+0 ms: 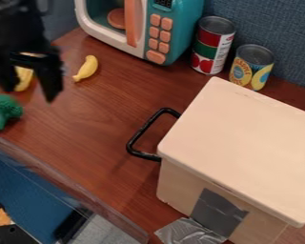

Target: Open the drawer

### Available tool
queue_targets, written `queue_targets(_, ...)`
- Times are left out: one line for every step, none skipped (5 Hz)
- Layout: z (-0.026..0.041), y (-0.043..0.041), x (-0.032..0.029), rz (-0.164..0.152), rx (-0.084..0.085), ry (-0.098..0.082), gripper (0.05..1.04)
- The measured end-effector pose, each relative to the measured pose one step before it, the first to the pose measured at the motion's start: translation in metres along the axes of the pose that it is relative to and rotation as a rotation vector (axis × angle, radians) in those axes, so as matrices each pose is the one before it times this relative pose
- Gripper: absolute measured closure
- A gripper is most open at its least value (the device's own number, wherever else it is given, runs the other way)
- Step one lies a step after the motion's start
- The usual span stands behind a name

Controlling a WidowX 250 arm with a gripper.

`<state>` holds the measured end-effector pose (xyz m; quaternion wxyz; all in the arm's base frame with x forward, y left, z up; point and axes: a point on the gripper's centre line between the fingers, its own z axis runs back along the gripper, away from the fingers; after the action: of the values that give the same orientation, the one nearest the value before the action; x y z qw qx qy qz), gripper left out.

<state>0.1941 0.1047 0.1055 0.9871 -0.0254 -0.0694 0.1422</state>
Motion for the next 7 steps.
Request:
queue_targets(-0.01333, -0.02588, 0.00994, -0.0168, -0.0368, 0.0055, 0.084)
queue_targets(-0.01729, -0.02612, 0.0059, -0.0422, -0.0367, 0.0235, 0.083)
queue_targets(-0.01612, -0.02387, 0.00355, -0.049, -0.0025, 0.0089, 0.084)
queue_targets(-0.01255, -0.01736, 0.00141, -0.0308, 0.0008, 0.0132, 0.084)
queue_targets(-0.0075, -0.01144, 0.00275, -0.026, 0.0074, -0.0072, 0.083)
queue_targets(-0.00636, -0.00228, 0.00078, -0.0021, 0.0037, -0.0012, 0.084)
queue_targets(-0.00189, 0.00045, 0.00264, -0.0004, 0.0021, -0.0045, 0.084)
